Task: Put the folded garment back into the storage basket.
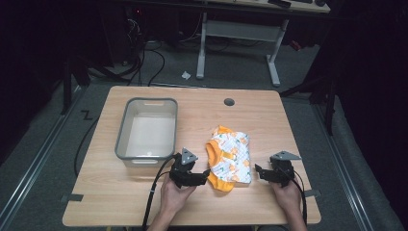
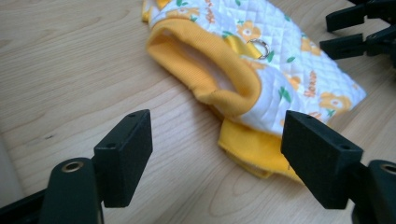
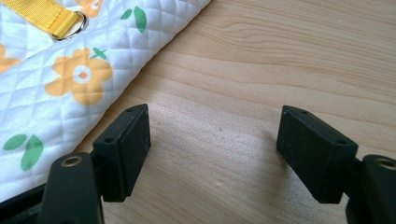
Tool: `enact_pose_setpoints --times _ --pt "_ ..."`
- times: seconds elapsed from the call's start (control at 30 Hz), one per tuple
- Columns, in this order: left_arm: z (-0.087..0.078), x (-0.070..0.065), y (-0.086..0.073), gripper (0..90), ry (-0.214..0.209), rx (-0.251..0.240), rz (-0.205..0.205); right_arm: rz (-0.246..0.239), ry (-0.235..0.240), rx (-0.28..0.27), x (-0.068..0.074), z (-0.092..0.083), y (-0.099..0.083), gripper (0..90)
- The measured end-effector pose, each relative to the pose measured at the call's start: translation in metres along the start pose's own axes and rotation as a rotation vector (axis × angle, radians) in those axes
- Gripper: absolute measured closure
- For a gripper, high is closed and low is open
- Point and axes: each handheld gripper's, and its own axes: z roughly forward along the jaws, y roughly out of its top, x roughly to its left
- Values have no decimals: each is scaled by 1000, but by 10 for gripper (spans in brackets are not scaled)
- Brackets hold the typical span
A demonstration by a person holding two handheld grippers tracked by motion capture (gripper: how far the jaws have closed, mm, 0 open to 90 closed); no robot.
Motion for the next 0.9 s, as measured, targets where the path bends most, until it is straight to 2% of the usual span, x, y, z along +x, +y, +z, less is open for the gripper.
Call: enact_pose_setpoints --times 0.2,0.53,0.9 --pt "9 -3 15 206 -10 22 14 0 0 0 0 0 0 264" --pt "24 -2 30 175 -28 50 1 1 0 0 0 0 0 264" --pt "55 0 50 148 -5 112 -7 1 0 0 0 0 0 264"
